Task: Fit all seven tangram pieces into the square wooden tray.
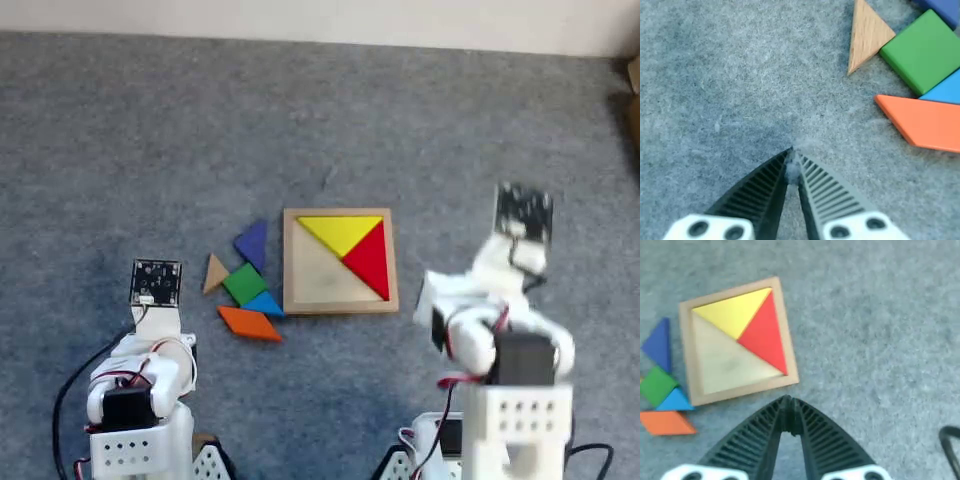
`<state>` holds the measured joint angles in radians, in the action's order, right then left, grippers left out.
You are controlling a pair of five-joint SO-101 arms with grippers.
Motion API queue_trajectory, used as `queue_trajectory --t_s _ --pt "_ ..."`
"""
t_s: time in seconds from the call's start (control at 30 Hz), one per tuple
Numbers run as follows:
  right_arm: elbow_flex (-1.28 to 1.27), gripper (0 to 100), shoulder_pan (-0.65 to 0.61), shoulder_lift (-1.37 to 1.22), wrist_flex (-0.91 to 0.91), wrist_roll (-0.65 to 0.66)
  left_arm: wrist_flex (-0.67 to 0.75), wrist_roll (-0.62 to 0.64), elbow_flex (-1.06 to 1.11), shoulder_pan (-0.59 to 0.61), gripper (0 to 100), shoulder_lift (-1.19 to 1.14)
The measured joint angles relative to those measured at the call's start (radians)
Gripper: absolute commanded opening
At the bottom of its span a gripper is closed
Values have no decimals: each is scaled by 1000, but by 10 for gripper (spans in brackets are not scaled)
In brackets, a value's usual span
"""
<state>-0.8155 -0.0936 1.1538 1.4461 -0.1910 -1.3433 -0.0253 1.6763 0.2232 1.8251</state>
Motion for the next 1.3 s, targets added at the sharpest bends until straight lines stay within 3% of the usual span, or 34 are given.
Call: queue_trajectory --t_s 0.23,0.43,0.8,1.3 --pt "-373 5 129 391 -74 0 0 0 0 0 5 0" --pt "-572 5 140 661 -80 18 0 0 0 0 5 0" --pt "-700 5 147 667 -94 31 0 0 0 0 5 0" --pt "-858 5 147 657 -288 31 0 0 0 0 5 0"
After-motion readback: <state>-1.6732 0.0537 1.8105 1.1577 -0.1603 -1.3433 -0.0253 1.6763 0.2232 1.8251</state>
